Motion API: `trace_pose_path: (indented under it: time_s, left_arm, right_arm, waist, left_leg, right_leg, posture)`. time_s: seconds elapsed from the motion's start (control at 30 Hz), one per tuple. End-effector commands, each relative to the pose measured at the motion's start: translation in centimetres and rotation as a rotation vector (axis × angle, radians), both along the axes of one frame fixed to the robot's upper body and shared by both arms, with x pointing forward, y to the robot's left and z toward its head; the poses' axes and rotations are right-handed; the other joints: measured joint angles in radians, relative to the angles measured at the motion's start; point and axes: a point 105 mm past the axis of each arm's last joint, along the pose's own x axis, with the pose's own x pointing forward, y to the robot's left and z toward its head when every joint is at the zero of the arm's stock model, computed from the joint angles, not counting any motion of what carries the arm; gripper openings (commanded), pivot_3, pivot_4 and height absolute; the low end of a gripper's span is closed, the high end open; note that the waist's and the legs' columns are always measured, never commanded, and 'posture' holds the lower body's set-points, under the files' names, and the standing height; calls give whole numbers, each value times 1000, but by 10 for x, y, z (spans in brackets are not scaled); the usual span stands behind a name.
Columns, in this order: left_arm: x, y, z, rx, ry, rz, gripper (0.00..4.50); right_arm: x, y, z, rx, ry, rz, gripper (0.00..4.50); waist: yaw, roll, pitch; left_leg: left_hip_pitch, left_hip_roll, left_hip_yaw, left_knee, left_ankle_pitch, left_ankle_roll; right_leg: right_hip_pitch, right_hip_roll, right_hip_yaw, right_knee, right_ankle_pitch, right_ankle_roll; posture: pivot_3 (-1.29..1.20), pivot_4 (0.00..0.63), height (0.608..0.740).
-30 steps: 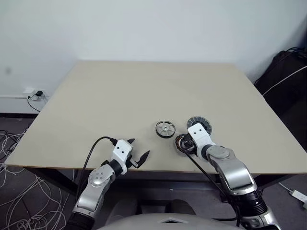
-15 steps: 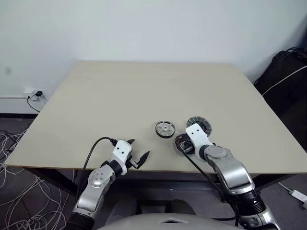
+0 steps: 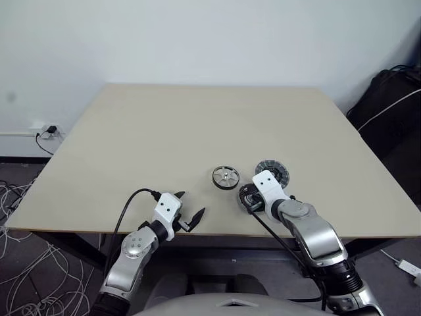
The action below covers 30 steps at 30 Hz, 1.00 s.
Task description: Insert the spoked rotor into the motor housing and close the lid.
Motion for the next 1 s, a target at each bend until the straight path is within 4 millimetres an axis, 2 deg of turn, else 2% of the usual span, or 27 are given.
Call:
trace_pose_path:
  time_s: [0.03, 0.17, 0.8, 1.0]
  left_arm:
    - [4, -4, 14, -19, -49, -9, 4500]
    - [4, -4, 14, -21, -48, -10, 4500]
    - [5, -4, 15, -22, -52, -6, 4500]
    - [5, -4, 14, -23, -50, -6, 4500]
  right_arm:
    - [14, -5, 28, -10, -129, -11, 24]
    - [16, -1, 32, 2, -149, -7, 24]
    - [-1, 11, 0, 20, -24, 26, 24]
    - [-2, 10, 3, 21, -36, 33, 24]
  waist:
    - [0, 0, 0]
    - [0, 0, 0]
    - [0, 0, 0]
    - [0, -1, -1]
  left_leg:
    - [0, 0, 0, 0, 0, 0]
    - [0, 0, 0, 0, 0, 0]
    - [0, 0, 0, 0, 0, 0]
    - [0, 0, 0, 0, 0, 0]
  right_leg:
    - [0, 0, 0, 0, 0, 0]
    - [0, 0, 0, 0, 0, 0]
    - [0, 0, 0, 0, 0, 0]
    - [0, 0, 0, 0, 0, 0]
  posture:
    - [0, 0, 740]
    - [0, 0, 740]
    - [0, 0, 740]
    - [0, 0, 740]
